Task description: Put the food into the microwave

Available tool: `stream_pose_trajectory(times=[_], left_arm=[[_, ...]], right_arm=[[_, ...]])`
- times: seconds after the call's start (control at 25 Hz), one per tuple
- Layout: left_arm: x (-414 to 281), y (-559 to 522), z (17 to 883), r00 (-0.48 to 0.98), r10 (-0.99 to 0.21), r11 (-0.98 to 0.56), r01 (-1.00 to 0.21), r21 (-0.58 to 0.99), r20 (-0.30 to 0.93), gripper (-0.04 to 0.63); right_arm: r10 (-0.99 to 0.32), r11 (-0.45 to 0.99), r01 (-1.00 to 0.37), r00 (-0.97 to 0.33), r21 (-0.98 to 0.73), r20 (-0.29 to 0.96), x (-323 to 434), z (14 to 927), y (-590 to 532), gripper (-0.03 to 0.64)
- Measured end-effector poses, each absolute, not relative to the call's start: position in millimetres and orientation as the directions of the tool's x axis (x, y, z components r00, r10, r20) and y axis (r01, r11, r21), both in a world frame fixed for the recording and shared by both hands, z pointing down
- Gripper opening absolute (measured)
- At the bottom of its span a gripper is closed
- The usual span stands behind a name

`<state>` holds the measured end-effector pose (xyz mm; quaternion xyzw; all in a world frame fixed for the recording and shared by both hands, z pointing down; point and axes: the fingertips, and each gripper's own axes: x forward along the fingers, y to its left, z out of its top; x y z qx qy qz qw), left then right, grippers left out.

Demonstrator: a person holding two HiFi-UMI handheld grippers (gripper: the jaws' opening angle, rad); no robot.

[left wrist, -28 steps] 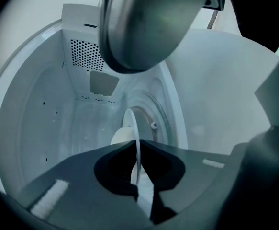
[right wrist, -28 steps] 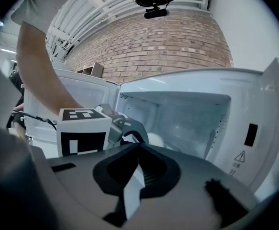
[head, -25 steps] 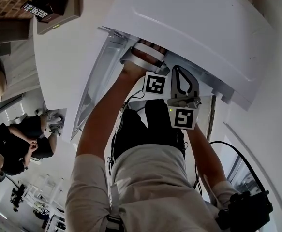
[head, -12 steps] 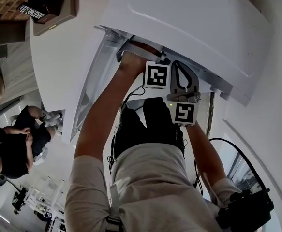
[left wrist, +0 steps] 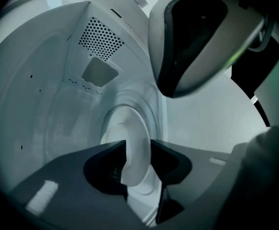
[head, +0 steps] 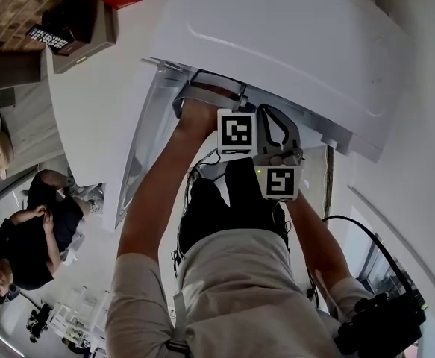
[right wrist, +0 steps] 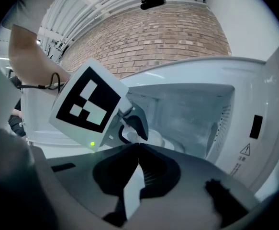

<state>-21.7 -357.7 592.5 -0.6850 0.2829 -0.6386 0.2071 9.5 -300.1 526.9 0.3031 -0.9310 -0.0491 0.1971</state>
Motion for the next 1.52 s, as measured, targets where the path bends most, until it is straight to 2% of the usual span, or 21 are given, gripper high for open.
stream_pose_trajectory(times=[0.08,0.2,0.4,0.6,0.92,1.04,1.16,1.28,1.44,1.52], left_arm=[[-20.2,-353.2,591.5,0.029,-0.628,-0.772,-0.149,-0.618,0.778,0.176],[-19.3,-349.3,591.0,0.036,-0.592,-0.797,-0.171,-0.579,0.805,0.183],[-17.4,-338.3,594.6,0.029,-0.531,-0.839,-0.153,-0.522,0.847,0.216],[-14.6,-336.6,586.7,0.021,-0.590,-0.804,-0.111,-0.584,0.807,0.215],[-26.6,-305.4,579.0,-0.010,-0.639,-0.757,-0.166,-0.632,0.769,0.207],[-31.2,-287.9,574.4,-0.025,-0.665,-0.725,-0.218,-0.653,0.747,0.154],[-35.2,-272.1,564.4,-0.045,-0.692,-0.697,-0.220,-0.682,0.721,0.010],[-36.3,-258.4,553.4,-0.057,-0.710,-0.678,-0.215,-0.703,0.702,0.009],[-23.6,-230.3,552.0,0.014,-0.658,-0.718,-0.311,-0.622,0.753,0.009],[-22.7,-217.6,545.0,0.026,-0.653,-0.722,-0.323,-0.612,0.757,0.009]], right_arm=[[-0.586,0.810,-0.554,-0.738,0.194,0.335,8.6,527.1,-297.9,0.011],[-0.581,0.812,-0.557,-0.737,0.176,0.346,7.4,529.0,-293.9,0.011],[-0.575,0.815,-0.550,-0.735,0.180,0.359,7.6,530.4,-290.5,0.011],[-0.578,0.813,-0.555,-0.735,0.175,0.356,7.7,530.8,-289.2,0.009],[-0.584,0.811,-0.549,-0.740,0.203,0.332,3.8,525.0,-286.3,0.009],[-0.581,0.814,-0.538,-0.748,0.221,0.320,0.6,517.1,-276.2,0.011],[-0.587,0.809,-0.540,-0.745,0.230,0.317,-1.7,506.2,-269.9,0.011],[-0.596,0.803,-0.550,-0.743,0.229,0.304,-4.9,492.4,-261.4,0.011],[-0.613,0.790,-0.563,-0.737,0.241,0.285,-3.1,474.2,-251.1,0.009],[-0.619,0.785,-0.566,-0.730,0.251,0.290,-1.6,466.2,-242.9,0.009]])
